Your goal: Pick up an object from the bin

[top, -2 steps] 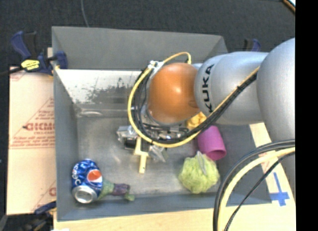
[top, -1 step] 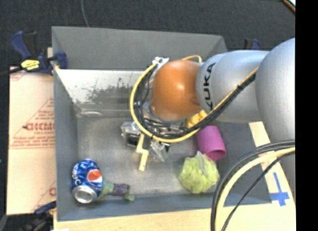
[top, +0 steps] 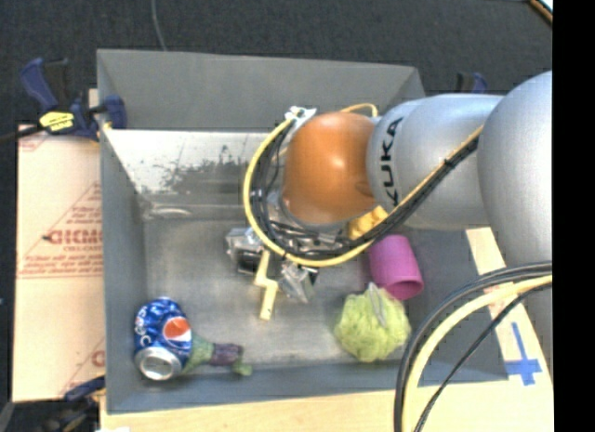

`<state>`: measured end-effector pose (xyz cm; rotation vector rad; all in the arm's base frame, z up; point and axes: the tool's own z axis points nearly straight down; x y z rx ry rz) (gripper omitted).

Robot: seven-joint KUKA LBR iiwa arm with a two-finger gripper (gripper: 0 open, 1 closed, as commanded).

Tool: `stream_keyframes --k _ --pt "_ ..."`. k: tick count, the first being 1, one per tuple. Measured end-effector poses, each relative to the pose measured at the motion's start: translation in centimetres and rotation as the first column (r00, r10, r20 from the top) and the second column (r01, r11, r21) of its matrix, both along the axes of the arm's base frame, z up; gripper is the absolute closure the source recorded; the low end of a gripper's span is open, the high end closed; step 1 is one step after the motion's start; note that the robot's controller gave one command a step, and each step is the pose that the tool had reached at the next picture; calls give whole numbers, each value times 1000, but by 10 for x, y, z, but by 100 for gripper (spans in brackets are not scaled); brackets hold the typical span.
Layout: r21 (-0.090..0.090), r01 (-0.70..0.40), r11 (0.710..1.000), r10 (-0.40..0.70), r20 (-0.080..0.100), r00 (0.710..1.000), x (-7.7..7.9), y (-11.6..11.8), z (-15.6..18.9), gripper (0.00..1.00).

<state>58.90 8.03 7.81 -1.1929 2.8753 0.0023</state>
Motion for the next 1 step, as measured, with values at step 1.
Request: stream_keyframes --k 1 --pt "-1 0 1000 0 -7 1000 -3 0 16 100"
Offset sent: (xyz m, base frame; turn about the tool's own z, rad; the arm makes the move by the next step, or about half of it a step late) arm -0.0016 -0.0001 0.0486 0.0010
